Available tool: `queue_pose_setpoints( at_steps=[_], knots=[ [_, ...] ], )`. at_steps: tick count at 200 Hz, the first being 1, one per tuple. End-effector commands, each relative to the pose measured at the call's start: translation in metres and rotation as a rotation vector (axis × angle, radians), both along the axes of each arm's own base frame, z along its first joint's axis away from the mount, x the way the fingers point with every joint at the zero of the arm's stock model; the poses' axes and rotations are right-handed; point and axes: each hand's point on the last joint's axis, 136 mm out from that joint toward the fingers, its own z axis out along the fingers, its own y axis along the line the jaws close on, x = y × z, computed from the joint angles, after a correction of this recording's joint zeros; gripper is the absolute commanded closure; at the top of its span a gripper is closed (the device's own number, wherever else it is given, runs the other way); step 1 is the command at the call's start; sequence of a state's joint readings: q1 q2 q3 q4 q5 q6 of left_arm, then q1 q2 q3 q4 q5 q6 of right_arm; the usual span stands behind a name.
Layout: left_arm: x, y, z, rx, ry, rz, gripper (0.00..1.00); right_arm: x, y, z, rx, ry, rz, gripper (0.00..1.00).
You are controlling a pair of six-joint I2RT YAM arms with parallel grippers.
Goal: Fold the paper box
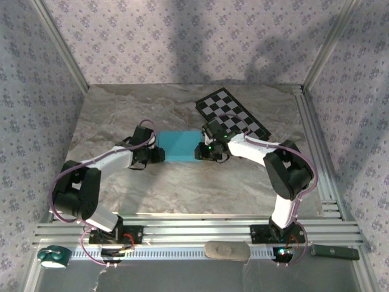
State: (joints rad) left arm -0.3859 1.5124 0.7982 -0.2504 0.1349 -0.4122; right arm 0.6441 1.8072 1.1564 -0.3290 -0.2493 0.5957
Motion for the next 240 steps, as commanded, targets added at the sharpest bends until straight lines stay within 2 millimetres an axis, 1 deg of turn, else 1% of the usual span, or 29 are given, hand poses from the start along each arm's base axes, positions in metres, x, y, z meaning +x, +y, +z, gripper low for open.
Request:
queue_pose_setpoints(
  at_steps=[1,22,79,121,151,170,188,209,240],
  knots=[
    [-0.001,-0.007,0.012,-0.029,-0.022,-0.009,0.61,-0.003,-0.001,-0.007,-0.011,0.020,-0.007,0.66],
    [-0.004,-0.007,0.013,-0.030,-0.019,-0.009,0.61,-0.003,0.000,-0.005,-0.010,0.020,-0.003,0.67],
    [-0.011,-0.010,0.014,-0.059,0.007,-0.005,0.62,-0.006,-0.001,-0.009,-0.014,0.036,-0.005,0.68],
    [-0.017,-0.007,0.004,-0.037,0.047,-0.004,0.62,-0.008,0.000,-0.004,-0.017,0.047,-0.002,0.68],
    [-0.020,-0.004,-0.001,-0.039,0.050,0.015,0.62,-0.012,-0.007,-0.010,-0.058,0.060,0.000,0.67],
    [-0.022,-0.004,0.002,-0.049,0.040,0.024,0.62,-0.016,-0.012,-0.014,-0.083,0.062,-0.001,0.66],
    [-0.023,-0.003,0.006,-0.058,0.034,0.030,0.62,-0.019,-0.014,-0.013,-0.093,0.057,-0.001,0.64],
    [-0.025,-0.003,0.009,-0.066,0.027,0.032,0.61,-0.018,-0.012,-0.011,-0.089,0.049,0.002,0.64],
    [-0.025,-0.007,0.009,-0.079,0.030,0.026,0.61,-0.015,-0.006,-0.014,-0.093,0.055,0.014,0.64]
  ],
)
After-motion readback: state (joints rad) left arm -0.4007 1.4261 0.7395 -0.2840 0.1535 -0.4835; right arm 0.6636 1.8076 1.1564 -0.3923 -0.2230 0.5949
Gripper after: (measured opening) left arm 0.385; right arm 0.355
